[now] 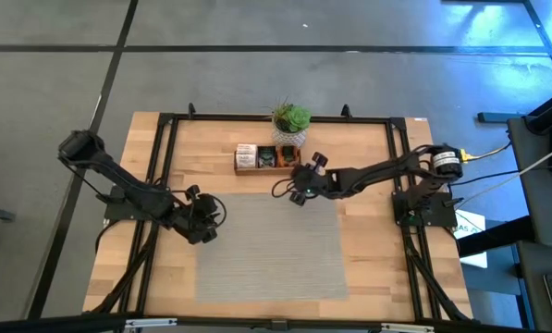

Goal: Pick & Place Tea
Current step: Adjust the wooden organizer on the table, then return to Home Position

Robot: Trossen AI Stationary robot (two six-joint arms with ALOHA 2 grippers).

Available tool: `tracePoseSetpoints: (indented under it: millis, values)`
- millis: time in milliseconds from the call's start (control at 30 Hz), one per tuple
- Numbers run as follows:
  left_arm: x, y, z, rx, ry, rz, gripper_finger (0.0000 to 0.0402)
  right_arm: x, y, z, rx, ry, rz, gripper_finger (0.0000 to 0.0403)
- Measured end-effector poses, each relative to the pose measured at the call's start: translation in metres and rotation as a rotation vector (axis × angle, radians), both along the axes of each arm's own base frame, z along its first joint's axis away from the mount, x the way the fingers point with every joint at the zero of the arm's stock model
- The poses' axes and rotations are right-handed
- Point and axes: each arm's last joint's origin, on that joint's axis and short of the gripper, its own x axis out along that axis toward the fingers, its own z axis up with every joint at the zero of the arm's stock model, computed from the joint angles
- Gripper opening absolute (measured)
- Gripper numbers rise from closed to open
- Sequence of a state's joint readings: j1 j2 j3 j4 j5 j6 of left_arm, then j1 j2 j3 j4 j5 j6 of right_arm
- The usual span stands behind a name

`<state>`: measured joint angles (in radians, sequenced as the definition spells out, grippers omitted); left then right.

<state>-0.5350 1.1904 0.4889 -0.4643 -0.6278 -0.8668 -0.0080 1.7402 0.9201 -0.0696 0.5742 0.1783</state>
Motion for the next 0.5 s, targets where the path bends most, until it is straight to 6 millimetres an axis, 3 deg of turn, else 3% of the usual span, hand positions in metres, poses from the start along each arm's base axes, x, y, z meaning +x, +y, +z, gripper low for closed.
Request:
tracePoseSetpoints:
  millis: [233, 367, 500]
  values:
    - [0.012, -0.004, 0.036, -0.044, -0.257, -0.208, 0.0100, -0.002, 0.041, 0.049, 0.161, -0.140, 0.326, 0.0116]
    - [0.017, 0.006, 0.066, -0.090, -0.481, -0.468, 0.0100, -0.029, 0.049, 0.060, 0.209, -0.194, 0.359, 0.0116]
    - [0.008, 0.026, 0.071, -0.083, -0.619, -0.590, 0.0100, -0.069, 0.058, 0.057, 0.239, -0.295, 0.347, 0.0116]
